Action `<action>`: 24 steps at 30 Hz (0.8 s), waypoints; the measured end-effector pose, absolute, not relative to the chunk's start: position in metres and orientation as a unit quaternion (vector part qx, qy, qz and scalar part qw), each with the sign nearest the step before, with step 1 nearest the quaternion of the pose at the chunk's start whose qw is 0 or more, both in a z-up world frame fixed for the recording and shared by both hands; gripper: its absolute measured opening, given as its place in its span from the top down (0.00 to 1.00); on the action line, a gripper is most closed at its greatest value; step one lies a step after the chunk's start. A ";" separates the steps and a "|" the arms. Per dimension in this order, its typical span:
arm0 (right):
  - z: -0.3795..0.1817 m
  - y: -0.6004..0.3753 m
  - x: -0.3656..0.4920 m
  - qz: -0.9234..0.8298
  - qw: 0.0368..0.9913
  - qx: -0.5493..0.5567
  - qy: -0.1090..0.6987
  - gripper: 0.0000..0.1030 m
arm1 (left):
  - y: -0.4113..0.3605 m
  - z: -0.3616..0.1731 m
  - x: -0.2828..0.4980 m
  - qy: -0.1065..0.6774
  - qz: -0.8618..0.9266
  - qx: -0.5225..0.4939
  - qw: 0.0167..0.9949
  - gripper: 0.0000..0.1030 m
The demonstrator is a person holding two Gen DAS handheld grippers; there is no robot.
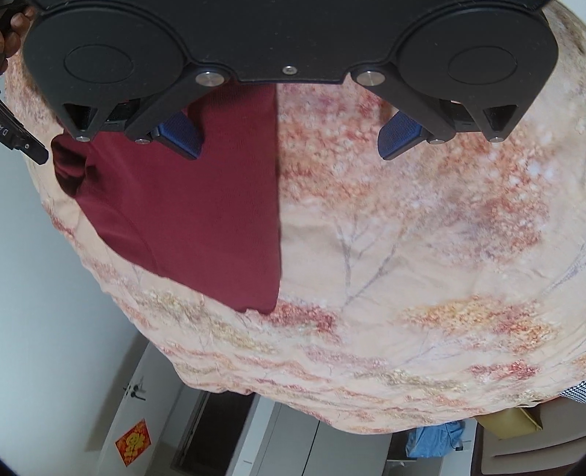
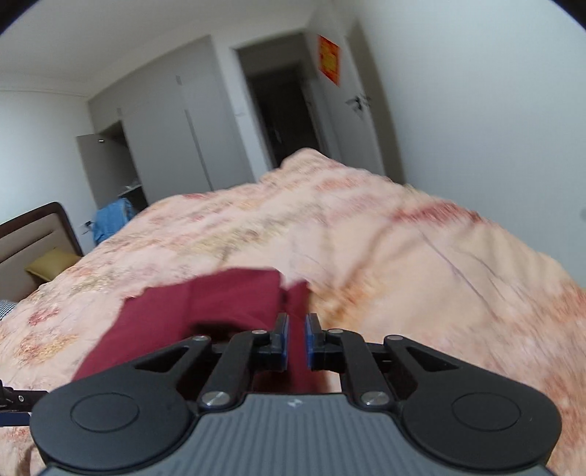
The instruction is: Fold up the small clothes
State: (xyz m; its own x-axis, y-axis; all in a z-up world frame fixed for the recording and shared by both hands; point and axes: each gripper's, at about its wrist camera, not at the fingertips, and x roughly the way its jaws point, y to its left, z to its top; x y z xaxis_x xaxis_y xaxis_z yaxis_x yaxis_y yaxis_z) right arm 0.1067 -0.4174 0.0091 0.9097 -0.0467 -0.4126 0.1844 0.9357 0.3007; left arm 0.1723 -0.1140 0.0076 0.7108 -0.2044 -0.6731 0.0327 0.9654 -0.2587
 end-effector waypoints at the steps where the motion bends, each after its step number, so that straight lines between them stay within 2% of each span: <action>1: 0.008 -0.419 0.104 -0.062 0.962 0.171 0.204 0.85 | -0.114 0.006 0.173 0.376 -0.065 -0.114 0.917 0.01; 3: 0.006 -0.421 0.101 -0.055 0.962 0.180 0.200 0.82 | -0.115 0.004 0.174 0.381 -0.064 -0.113 0.915 0.01; 5: 0.006 -0.420 0.102 -0.042 0.961 0.189 0.197 0.59 | -0.114 0.002 0.174 0.383 -0.064 -0.115 0.915 0.01; 7: 0.008 -0.418 0.103 -0.025 0.961 0.199 0.192 0.48 | -0.115 -0.001 0.174 0.388 -0.063 -0.114 0.912 0.01; 12: 0.005 -0.406 0.119 0.006 0.950 0.236 0.206 0.45 | -0.117 -0.008 0.174 0.395 -0.064 -0.110 0.910 0.01; 13: 0.002 -0.405 0.122 0.006 0.946 0.244 0.212 0.47 | -0.118 -0.009 0.175 0.396 -0.067 -0.108 0.909 0.01; 15: -0.002 -0.406 0.123 0.007 0.942 0.255 0.219 0.69 | -0.119 -0.011 0.176 0.401 -0.076 -0.108 0.906 0.01; 16: -0.003 -0.406 0.122 0.007 0.941 0.260 0.216 0.86 | -0.119 -0.012 0.176 0.403 -0.077 -0.109 0.905 0.01; 20: 0.004 -0.413 0.104 0.002 0.948 0.263 0.180 0.91 | -0.122 -0.008 0.174 0.398 -0.090 -0.115 0.906 0.01; 24: -0.005 -0.418 0.104 -0.014 0.942 0.264 0.206 0.91 | -0.130 -0.012 0.173 0.403 -0.091 -0.102 0.905 0.01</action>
State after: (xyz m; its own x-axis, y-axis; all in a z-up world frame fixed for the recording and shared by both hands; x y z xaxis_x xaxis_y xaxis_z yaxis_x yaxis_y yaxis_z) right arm 0.1043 -0.4177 -0.0045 0.9148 0.0822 -0.3955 0.1352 0.8604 0.4914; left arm 0.1725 -0.1297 -0.0123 0.6593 -0.2464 -0.7103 0.0826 0.9628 -0.2573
